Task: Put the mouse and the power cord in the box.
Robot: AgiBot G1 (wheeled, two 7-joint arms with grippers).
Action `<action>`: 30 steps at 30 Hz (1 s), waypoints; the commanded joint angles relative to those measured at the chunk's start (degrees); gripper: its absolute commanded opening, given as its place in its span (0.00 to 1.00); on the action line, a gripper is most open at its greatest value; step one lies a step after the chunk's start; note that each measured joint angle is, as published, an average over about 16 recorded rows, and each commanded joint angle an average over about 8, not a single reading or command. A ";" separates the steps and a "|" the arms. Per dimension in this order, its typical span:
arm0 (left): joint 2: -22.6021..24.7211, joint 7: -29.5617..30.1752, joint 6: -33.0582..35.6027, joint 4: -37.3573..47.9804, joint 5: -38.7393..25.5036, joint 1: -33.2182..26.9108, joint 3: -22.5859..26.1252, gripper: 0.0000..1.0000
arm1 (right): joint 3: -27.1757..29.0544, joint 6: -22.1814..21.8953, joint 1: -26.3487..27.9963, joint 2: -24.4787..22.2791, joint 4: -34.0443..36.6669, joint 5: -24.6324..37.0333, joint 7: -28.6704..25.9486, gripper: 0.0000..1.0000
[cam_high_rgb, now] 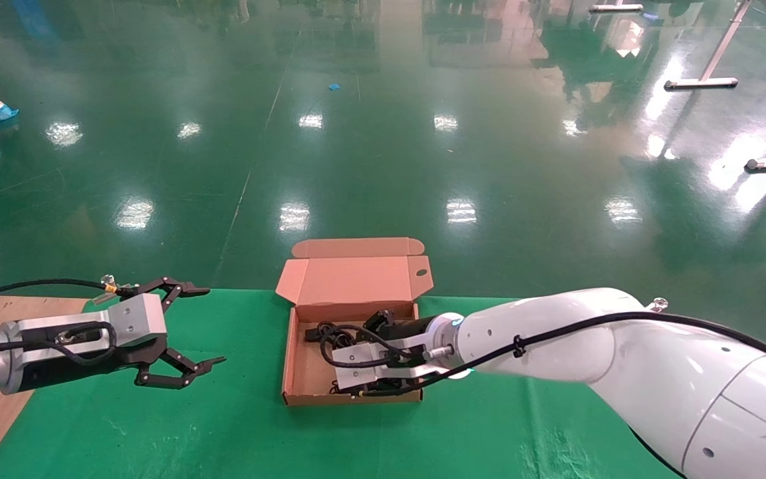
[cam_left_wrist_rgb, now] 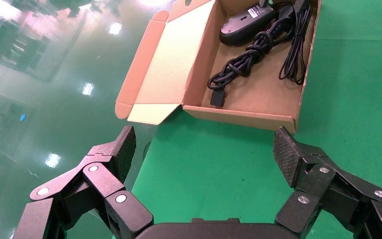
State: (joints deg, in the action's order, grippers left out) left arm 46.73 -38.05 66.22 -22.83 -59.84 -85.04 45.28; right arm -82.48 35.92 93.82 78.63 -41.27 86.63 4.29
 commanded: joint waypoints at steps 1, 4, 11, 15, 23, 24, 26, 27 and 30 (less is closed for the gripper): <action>-0.01 0.02 -0.03 -0.05 -0.01 0.02 0.01 1.00 | 0.02 -0.01 0.02 0.01 0.03 0.06 0.02 1.00; -0.02 0.03 -0.05 -0.11 -0.03 0.03 0.02 1.00 | 0.21 0.09 -0.03 -0.08 -0.02 0.02 0.00 1.00; -0.61 2.48 0.92 -2.67 0.86 1.21 -1.43 1.00 | 4.19 3.05 -1.95 -2.68 -1.93 -2.62 -0.88 1.00; -1.38 5.67 2.20 -5.98 2.04 2.74 -3.35 1.00 | 8.54 6.31 -4.07 -5.54 -4.05 -5.57 -1.87 1.00; -2.93 12.16 4.80 -12.72 4.44 5.86 -7.25 1.00 | 17.37 12.94 -8.37 -11.34 -8.36 -11.54 -3.88 1.00; -3.13 12.98 5.13 -13.57 4.74 6.25 -7.74 1.00 | 18.49 13.78 -8.92 -12.08 -8.91 -12.30 -4.14 1.00; -3.52 14.60 5.77 -15.25 5.34 7.03 -8.71 1.00 | 20.69 15.43 -9.99 -13.53 -9.98 -13.79 -4.64 1.00; -3.72 15.42 6.10 -16.10 5.64 7.43 -9.21 1.00 | 21.81 16.27 -10.53 -14.26 -10.53 -14.55 -4.89 1.00; -4.30 17.86 7.08 -18.63 6.54 8.60 -10.67 1.00 | 25.12 18.76 -12.14 -16.44 -12.14 -16.79 -5.65 1.00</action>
State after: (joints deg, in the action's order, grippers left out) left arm 42.44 -20.21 73.29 -41.45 -53.30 -76.45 34.62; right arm -57.37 54.67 81.69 62.20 -53.40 69.85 -1.35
